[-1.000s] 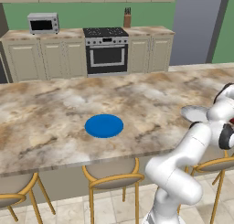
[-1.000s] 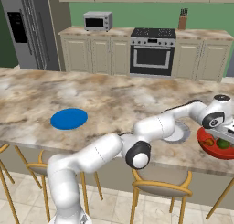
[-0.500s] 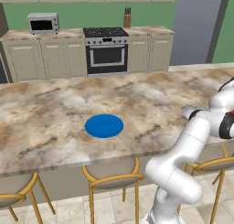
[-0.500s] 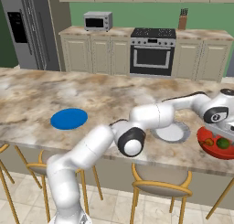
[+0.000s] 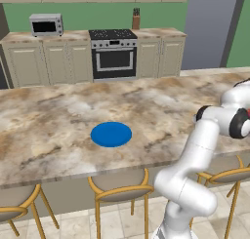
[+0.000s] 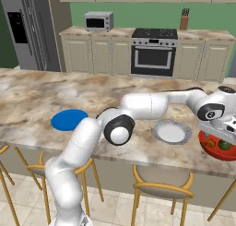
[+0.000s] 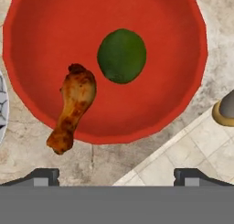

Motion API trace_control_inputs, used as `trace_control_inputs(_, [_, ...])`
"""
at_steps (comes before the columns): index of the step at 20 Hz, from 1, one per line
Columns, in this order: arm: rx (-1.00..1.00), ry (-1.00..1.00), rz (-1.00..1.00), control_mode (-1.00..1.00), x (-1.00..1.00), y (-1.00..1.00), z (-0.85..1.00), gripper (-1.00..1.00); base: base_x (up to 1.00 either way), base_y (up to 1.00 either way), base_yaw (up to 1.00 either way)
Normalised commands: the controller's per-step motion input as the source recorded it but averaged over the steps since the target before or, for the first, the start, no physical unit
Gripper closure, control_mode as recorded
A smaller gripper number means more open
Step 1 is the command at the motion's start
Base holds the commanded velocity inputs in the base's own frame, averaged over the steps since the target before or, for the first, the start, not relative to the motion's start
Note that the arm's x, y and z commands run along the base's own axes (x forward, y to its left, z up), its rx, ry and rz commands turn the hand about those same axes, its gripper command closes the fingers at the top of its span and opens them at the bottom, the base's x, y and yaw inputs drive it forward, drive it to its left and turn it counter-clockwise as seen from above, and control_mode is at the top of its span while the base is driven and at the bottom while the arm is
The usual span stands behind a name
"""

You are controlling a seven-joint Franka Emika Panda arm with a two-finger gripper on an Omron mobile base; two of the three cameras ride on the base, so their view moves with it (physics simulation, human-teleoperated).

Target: Pick the chicken drumstick and lime from their plates and place them in the bowl. Then put the bowl in the fridge.

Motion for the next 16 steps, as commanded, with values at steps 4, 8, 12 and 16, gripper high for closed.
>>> trace_control_inputs(4, [-0.02, 0.07, 0.23, -1.0, -0.19, 0.46, 0.13, -1.0, 0.0, 0.0, 0.0])
trace_control_inputs(8, [-0.07, 0.01, 0.33, -1.0, -0.23, 0.48, 0.0, -1.0, 0.0, 0.0, 0.0])
trace_control_inputs(12, [-0.01, 0.0, 0.39, -1.0, -0.02, 0.33, -0.07, -1.0, 0.0, 0.0, 0.0])
trace_control_inputs(16, [0.0, 0.0, 0.49, -1.0, 0.0, 0.02, 0.0, -1.0, 0.0, 0.0, 0.0])
